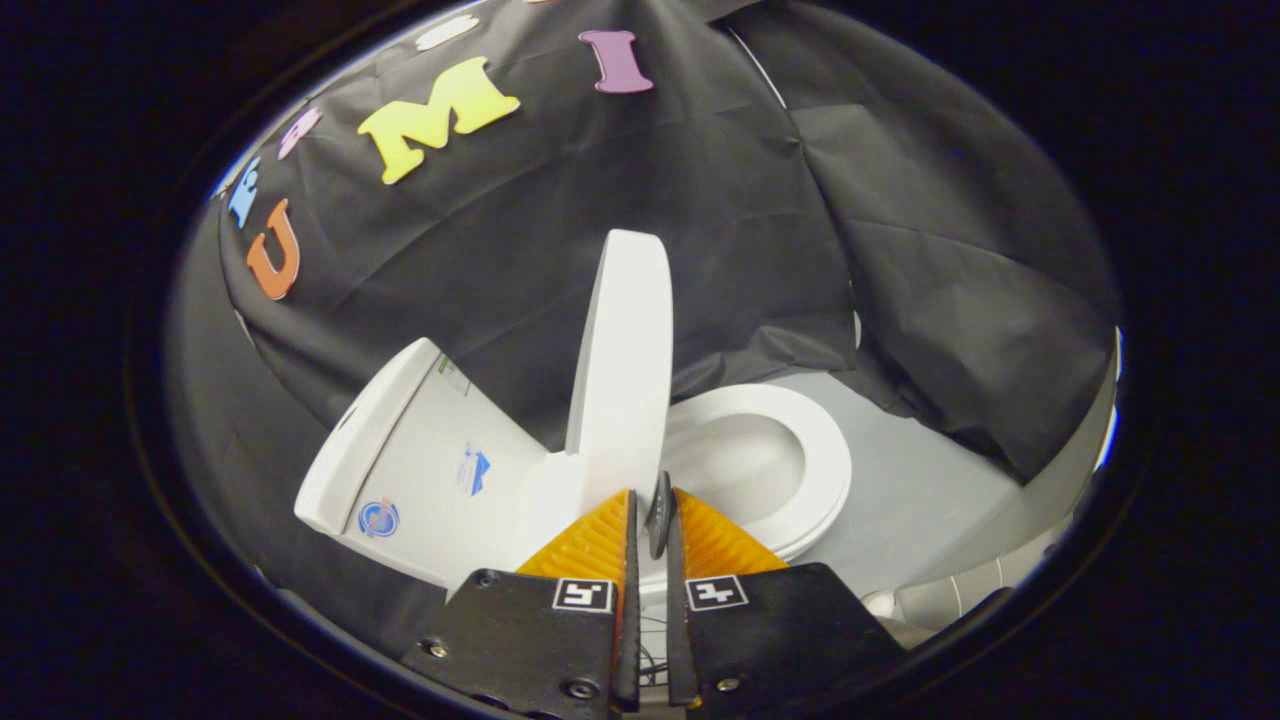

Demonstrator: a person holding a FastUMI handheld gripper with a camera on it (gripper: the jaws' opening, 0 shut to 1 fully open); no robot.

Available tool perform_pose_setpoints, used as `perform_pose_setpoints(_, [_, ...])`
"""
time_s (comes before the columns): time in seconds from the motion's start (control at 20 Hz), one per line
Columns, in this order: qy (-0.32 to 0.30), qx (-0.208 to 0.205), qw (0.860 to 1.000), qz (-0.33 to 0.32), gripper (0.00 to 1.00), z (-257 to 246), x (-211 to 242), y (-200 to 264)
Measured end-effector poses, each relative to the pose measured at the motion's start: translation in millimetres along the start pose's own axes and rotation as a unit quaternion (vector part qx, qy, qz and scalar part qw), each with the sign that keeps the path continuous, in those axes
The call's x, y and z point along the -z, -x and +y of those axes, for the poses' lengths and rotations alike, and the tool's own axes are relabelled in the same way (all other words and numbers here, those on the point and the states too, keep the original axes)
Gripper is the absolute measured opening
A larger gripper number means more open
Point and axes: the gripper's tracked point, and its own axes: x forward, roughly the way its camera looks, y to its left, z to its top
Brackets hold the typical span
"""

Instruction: Open the toilet lid.

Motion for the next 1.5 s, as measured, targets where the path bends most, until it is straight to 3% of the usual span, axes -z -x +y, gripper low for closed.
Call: perform_pose_setpoints(1.5, [0.152,-0.045,0.987,-0.015,0.15,161.1,35.4,9.1])
